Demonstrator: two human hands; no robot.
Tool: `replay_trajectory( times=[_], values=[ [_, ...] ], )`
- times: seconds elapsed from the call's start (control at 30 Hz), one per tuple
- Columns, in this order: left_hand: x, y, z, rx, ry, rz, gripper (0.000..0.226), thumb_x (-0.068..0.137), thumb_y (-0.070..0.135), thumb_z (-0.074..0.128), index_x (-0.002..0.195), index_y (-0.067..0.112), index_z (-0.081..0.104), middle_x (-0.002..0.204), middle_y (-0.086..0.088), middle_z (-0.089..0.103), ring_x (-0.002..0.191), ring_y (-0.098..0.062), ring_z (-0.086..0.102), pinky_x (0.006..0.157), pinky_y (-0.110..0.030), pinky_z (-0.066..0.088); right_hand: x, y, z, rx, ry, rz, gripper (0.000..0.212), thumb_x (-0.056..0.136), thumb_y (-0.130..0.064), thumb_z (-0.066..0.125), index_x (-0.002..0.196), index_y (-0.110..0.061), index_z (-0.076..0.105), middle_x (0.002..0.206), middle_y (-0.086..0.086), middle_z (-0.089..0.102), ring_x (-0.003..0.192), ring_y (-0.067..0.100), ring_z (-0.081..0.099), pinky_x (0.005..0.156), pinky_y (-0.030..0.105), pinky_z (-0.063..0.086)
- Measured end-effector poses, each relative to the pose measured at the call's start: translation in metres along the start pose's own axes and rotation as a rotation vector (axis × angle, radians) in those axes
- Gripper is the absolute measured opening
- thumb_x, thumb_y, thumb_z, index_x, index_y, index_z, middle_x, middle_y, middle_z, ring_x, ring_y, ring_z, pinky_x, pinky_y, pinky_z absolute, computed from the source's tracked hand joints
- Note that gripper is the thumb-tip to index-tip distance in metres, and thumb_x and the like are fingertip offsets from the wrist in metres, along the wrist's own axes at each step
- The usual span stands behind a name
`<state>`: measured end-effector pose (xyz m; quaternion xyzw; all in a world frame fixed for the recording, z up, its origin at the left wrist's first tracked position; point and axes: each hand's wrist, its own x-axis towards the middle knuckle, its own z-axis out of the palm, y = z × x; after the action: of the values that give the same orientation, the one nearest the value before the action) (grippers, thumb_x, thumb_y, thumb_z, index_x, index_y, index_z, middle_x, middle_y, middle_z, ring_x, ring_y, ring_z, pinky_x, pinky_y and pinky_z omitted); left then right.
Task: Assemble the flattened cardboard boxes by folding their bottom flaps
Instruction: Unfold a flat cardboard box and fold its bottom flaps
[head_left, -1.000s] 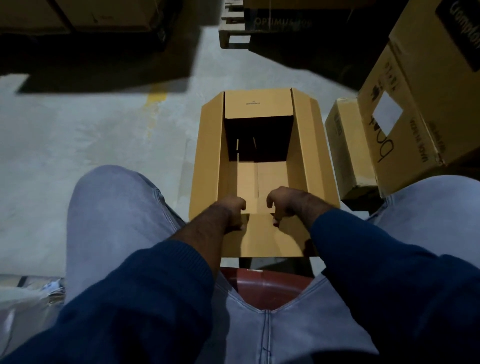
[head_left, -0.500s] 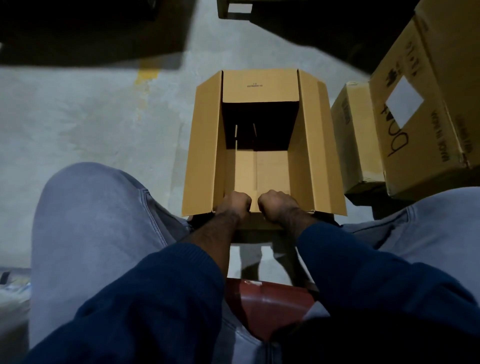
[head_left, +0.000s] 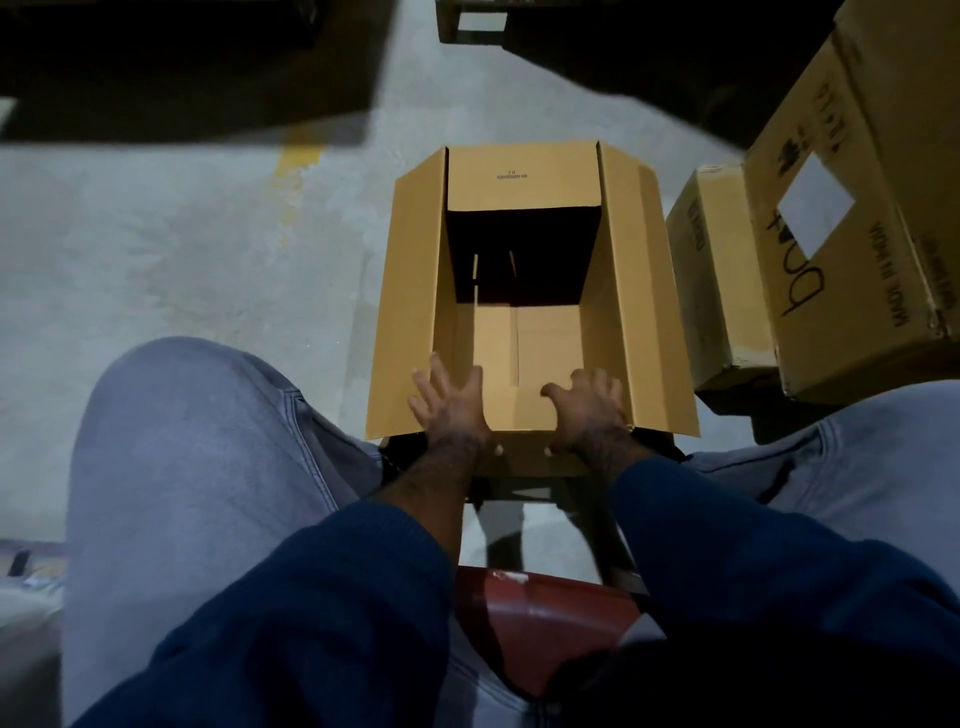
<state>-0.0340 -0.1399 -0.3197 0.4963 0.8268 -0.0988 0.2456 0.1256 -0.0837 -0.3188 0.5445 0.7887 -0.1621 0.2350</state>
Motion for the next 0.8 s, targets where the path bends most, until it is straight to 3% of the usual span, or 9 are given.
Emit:
replay_trajectory(
  times=[0.07, 0.13, 0.23, 0.3, 0.37, 0.43, 0.53, 0.63, 0.8],
  values=[
    [-0.002, -0.003, -0.004, -0.098, -0.08, -0.112, 0.131, 0.066, 0.031, 0.094, 0.159, 0.041, 0.002, 0.164, -0.02, -0.024, 0.151, -0.05, -0.011, 0.121, -0.066, 0.009, 0.002, 0.008, -0.002, 0.032, -0.051, 0.127, 0.113, 0.062, -0.052, 0.091, 0.155, -0.035, 0.029, 0.164, 0.021, 0.016, 0.15, 0.047, 0.011, 0.119, 0.063, 0.015],
    [-0.002, -0.004, -0.008, -0.173, -0.156, -0.183, 0.136, 0.068, 0.028, 0.093, 0.158, 0.044, -0.007, 0.165, -0.019, -0.023, 0.152, -0.05, -0.003, 0.12, -0.066, 0.018, 0.005, 0.012, -0.004, 0.06, -0.091, 0.188, 0.13, 0.056, -0.056, 0.093, 0.158, -0.038, 0.016, 0.168, 0.022, -0.006, 0.152, 0.051, -0.006, 0.119, 0.068, 0.007],
    [0.003, -0.006, -0.009, -0.272, -0.199, -0.174, 0.148, 0.062, 0.032, 0.095, 0.155, 0.046, -0.019, 0.166, -0.017, -0.014, 0.151, -0.047, 0.009, 0.114, -0.068, 0.03, 0.01, 0.014, -0.007, 0.226, -0.117, 0.19, 0.139, 0.055, -0.061, 0.092, 0.16, -0.044, 0.002, 0.166, 0.016, -0.025, 0.15, 0.05, -0.022, 0.119, 0.069, -0.002],
    [0.006, -0.009, -0.01, -0.354, -0.198, -0.165, 0.157, 0.056, 0.036, 0.098, 0.153, 0.045, -0.024, 0.167, -0.017, -0.01, 0.151, -0.047, 0.012, 0.114, -0.065, 0.032, 0.014, 0.015, -0.01, 0.394, -0.054, 0.23, 0.137, 0.059, -0.06, 0.091, 0.16, -0.046, 0.0, 0.166, 0.013, -0.027, 0.151, 0.047, -0.02, 0.12, 0.066, 0.0],
    [0.005, -0.011, -0.009, -0.409, -0.175, -0.158, 0.16, 0.054, 0.036, 0.099, 0.152, 0.044, -0.027, 0.168, -0.016, -0.004, 0.151, -0.046, 0.016, 0.114, -0.062, 0.035, 0.02, 0.017, -0.008, 0.516, 0.073, 0.324, 0.132, 0.065, -0.052, 0.092, 0.161, -0.042, 0.003, 0.169, 0.014, -0.016, 0.154, 0.047, -0.005, 0.123, 0.063, 0.012],
    [0.005, -0.013, -0.009, -0.408, -0.152, -0.155, 0.162, 0.052, 0.037, 0.1, 0.152, 0.043, -0.028, 0.168, -0.014, 0.002, 0.15, -0.044, 0.023, 0.112, -0.059, 0.039, 0.026, 0.023, -0.001, 0.65, 0.178, 0.486, 0.123, 0.068, -0.041, 0.093, 0.16, -0.031, 0.012, 0.166, 0.02, 0.01, 0.15, 0.046, 0.021, 0.118, 0.061, 0.032],
    [0.007, -0.016, -0.006, -0.4, -0.141, -0.151, 0.164, 0.052, 0.038, 0.1, 0.153, 0.039, -0.029, 0.168, -0.013, 0.01, 0.147, -0.042, 0.03, 0.111, -0.056, 0.042, 0.021, 0.034, 0.006, 0.756, 0.133, 0.662, 0.081, 0.08, -0.025, 0.085, 0.143, -0.015, 0.035, 0.139, 0.019, 0.05, 0.121, 0.037, 0.055, 0.098, 0.051, 0.053],
    [0.007, -0.017, -0.007, -0.408, -0.131, -0.152, 0.161, 0.055, 0.037, 0.099, 0.155, 0.034, -0.027, 0.166, -0.012, 0.02, 0.145, -0.04, 0.035, 0.111, -0.053, 0.043, 0.017, 0.04, 0.005, 0.677, 0.03, 0.605, 0.051, 0.097, -0.013, 0.065, 0.141, -0.003, 0.042, 0.133, 0.02, 0.056, 0.119, 0.036, 0.058, 0.095, 0.043, 0.05],
    [0.008, -0.02, -0.011, -0.444, -0.155, -0.166, 0.157, 0.058, 0.032, 0.099, 0.158, 0.029, -0.022, 0.166, -0.011, 0.021, 0.146, -0.039, 0.033, 0.11, -0.051, 0.041, 0.018, 0.04, 0.002, 0.593, 0.076, 0.572, 0.019, 0.098, -0.01, 0.065, 0.116, -0.004, 0.061, 0.115, 0.016, 0.066, 0.104, 0.032, 0.066, 0.081, 0.037, 0.053]
  ],
)
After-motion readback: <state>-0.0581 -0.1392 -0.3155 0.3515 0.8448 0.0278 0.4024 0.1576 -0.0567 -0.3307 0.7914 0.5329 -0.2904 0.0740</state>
